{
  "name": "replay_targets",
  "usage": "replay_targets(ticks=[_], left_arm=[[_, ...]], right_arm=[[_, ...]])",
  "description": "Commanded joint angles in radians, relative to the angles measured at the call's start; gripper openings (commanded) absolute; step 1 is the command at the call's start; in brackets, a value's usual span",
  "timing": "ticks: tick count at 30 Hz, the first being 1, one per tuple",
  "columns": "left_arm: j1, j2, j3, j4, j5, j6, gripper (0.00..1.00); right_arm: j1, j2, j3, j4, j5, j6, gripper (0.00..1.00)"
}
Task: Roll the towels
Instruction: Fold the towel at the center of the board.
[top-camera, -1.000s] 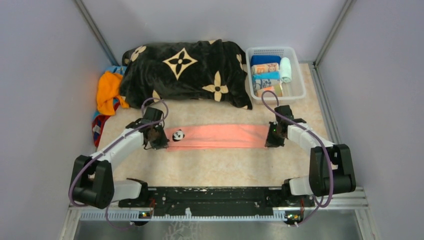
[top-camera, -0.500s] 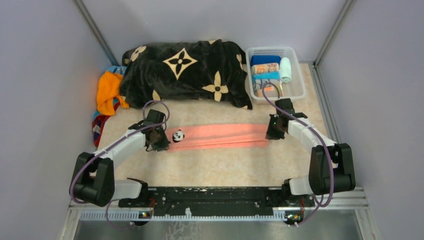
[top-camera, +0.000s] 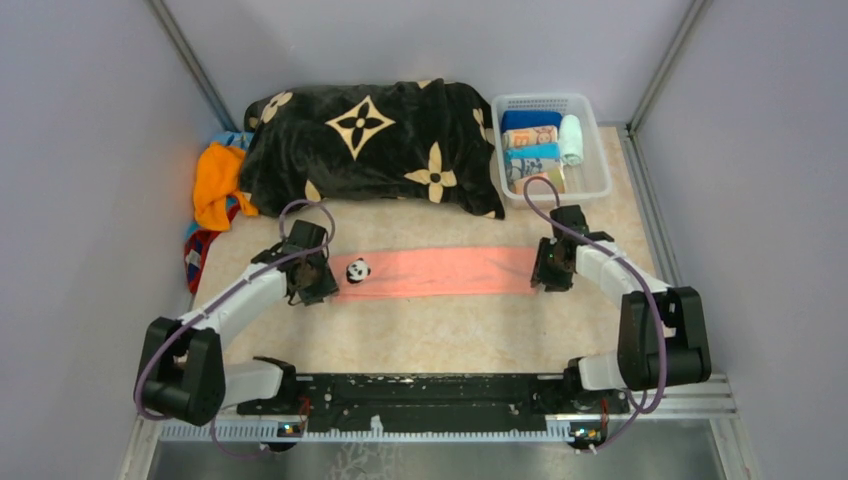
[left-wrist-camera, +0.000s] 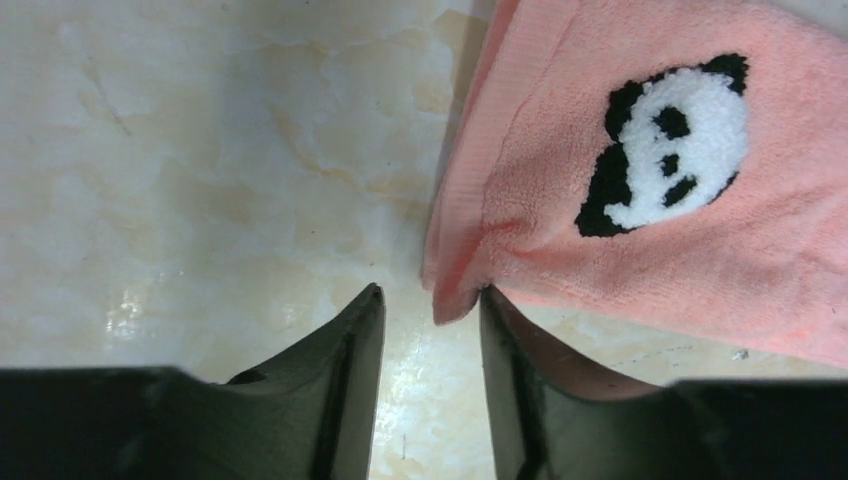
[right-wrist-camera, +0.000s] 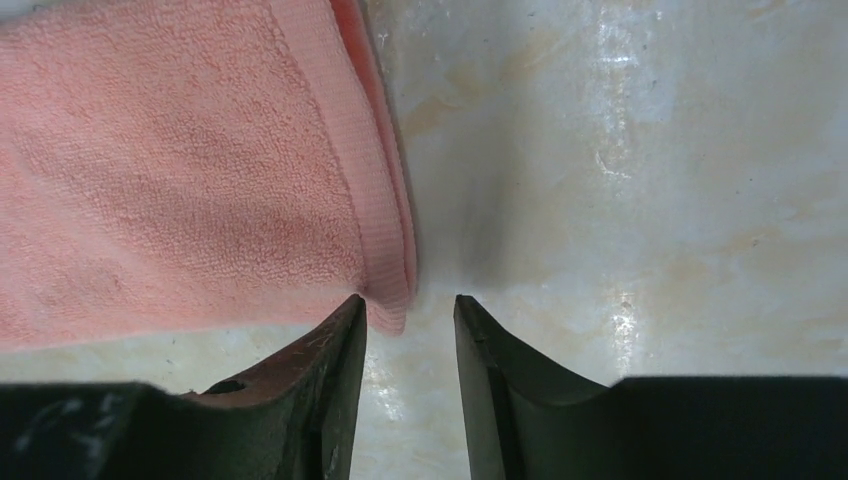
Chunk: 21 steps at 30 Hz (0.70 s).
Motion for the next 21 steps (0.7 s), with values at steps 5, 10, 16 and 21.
replay_targets(ticks=[5,10,16,21], left_arm=[[0.004,-0.139,0.073,-0.099,-0.054,0.024,0.65],[0.003,-0.164,0.122,-0.103,-0.033,0.056,0.69],[0.003,-0.092,0.126,0.073,0.142,0.088,0.58],[0.005,0.063,0.155,0.205,0.149,0.09,0.48]], right_arm=[[-0.006,-0.135,0.086,-0.039,0.056,-0.021,0.43],[-0.007,-0.153,0.076,0.032,-0.01,-0.027,0.44],[-0.007,-0.174,0.023,0.246,-0.109,-0.029,0.47],[-0.006,-0.08,0.023,0.4,-0.154,-0.02,0.47]])
